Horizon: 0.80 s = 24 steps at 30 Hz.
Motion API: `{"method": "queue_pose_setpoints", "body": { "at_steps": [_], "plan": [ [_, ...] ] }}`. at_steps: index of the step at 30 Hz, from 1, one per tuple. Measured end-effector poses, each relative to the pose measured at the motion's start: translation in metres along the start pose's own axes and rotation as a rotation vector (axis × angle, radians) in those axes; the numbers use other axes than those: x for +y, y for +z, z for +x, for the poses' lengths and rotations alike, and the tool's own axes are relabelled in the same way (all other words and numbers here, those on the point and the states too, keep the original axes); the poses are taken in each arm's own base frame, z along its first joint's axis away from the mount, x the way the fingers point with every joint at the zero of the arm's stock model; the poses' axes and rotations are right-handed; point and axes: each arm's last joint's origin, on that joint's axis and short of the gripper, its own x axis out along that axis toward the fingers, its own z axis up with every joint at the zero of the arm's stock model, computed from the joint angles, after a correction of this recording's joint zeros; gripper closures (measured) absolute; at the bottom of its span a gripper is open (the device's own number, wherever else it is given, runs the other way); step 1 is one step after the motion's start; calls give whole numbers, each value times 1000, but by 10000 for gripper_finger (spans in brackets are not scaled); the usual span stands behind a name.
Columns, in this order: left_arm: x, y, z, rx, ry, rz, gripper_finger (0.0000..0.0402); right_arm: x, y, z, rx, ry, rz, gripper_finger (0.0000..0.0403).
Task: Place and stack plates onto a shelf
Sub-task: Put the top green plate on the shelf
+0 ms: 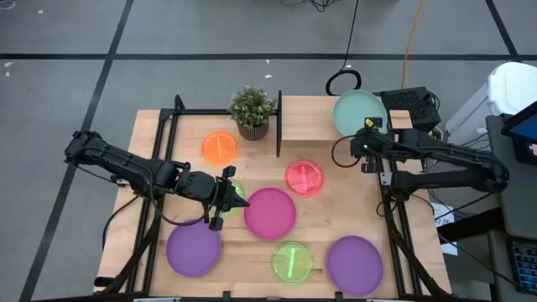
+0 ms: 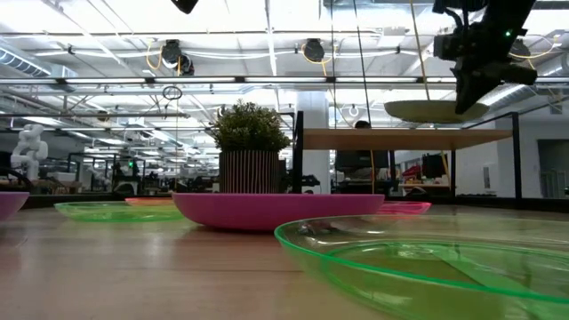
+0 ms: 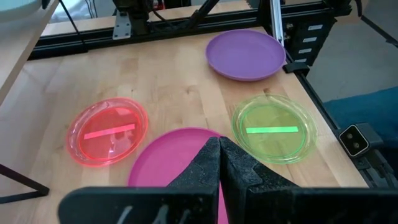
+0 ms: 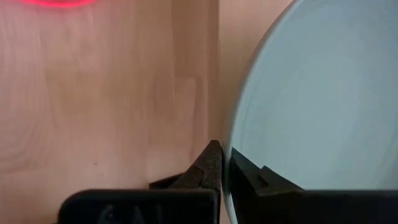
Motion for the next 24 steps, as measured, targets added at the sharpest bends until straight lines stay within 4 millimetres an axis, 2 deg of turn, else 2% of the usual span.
{"method": "queue_pose_setpoints", "body": {
  "at_steps": [7,24],
  "plan": [
    [0,0,0,0,0,1,398,0,-4,8,19,38,3,403],
    [0,0,0,0,0,1,398,-6,-4,10,12,23,23,389]
  ]
}}
